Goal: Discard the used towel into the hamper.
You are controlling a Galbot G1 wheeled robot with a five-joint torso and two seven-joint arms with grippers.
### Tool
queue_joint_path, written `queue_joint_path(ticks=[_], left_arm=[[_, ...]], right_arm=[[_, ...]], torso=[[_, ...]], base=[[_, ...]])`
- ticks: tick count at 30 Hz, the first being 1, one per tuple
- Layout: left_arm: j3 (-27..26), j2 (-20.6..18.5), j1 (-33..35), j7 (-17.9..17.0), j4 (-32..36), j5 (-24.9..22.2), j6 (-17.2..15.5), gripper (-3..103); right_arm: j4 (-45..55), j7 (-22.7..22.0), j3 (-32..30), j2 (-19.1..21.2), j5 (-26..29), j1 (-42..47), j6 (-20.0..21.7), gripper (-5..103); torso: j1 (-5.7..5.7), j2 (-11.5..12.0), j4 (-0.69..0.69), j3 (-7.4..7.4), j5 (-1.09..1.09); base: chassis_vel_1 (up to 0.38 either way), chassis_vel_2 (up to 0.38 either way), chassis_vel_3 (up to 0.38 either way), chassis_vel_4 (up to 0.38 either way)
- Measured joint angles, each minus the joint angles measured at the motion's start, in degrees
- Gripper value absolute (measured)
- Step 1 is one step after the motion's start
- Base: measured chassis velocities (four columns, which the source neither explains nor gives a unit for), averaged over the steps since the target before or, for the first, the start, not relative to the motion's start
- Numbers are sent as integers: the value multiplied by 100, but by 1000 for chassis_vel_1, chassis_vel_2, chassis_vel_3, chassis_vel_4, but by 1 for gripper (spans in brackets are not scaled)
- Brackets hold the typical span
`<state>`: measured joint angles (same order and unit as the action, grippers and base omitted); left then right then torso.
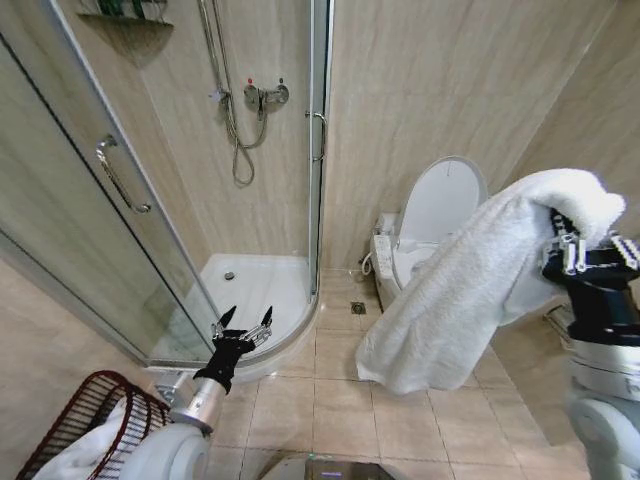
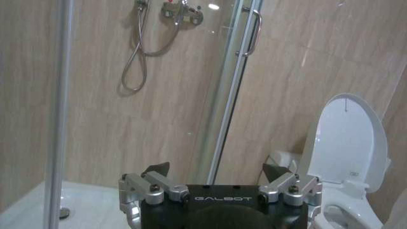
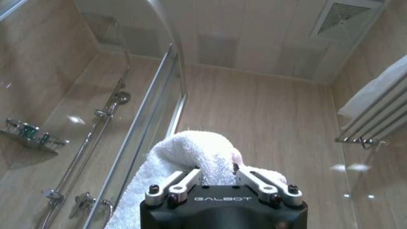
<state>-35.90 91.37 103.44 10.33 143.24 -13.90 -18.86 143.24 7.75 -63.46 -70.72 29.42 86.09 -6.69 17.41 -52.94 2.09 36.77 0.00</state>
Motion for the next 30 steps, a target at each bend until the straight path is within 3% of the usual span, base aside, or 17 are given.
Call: queue_joint_path(ticks=[30], left_arm=[[0,0,0,0,0,0,0,99]], right_arm=[[0,141,-54,-83,22,90,-140,12]], torso=[[372,-832,0,460,0]], base=[[0,0,0,0]])
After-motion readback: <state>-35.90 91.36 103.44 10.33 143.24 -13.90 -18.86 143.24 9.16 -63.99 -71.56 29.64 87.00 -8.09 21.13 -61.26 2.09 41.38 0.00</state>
